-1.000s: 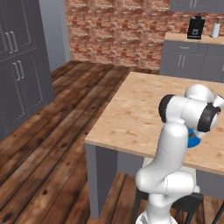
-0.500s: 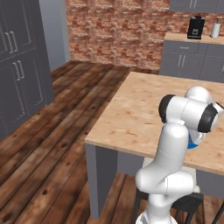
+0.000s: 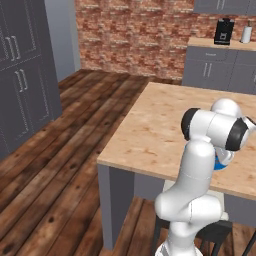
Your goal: Transport the chicken drumstick and lime to the fridge. Place the chicken drumstick on the rack containing meat and place the lime on the rack containing the vegetable, ensuring meats and vegetables are on different racks.
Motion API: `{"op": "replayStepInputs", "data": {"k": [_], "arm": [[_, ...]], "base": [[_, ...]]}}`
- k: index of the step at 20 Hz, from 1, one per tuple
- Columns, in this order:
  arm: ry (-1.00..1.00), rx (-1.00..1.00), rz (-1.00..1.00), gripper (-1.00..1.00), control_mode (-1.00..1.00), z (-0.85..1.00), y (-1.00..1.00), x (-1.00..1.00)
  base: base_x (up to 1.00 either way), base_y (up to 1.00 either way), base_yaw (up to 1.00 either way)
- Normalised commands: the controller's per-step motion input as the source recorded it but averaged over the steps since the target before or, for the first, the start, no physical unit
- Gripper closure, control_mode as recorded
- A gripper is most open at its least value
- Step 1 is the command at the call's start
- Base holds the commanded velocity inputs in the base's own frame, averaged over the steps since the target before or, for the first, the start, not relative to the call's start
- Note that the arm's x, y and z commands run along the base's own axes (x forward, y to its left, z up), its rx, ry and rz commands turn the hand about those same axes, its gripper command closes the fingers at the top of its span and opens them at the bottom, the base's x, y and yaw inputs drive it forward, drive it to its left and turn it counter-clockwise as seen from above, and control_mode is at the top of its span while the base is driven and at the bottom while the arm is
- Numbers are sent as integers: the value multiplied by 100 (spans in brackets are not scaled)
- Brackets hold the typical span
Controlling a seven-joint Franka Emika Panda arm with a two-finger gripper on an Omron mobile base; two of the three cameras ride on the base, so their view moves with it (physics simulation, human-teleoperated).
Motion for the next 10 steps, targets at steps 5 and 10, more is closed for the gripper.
{"op": "replayStepInputs", "data": {"k": [5,10], "arm": [[0,0,0,100,-100,-14,0,0],[-1,0,0,100,-100,-10,0,-3]], "base": [[0,0,0],[0,0,0]]}}
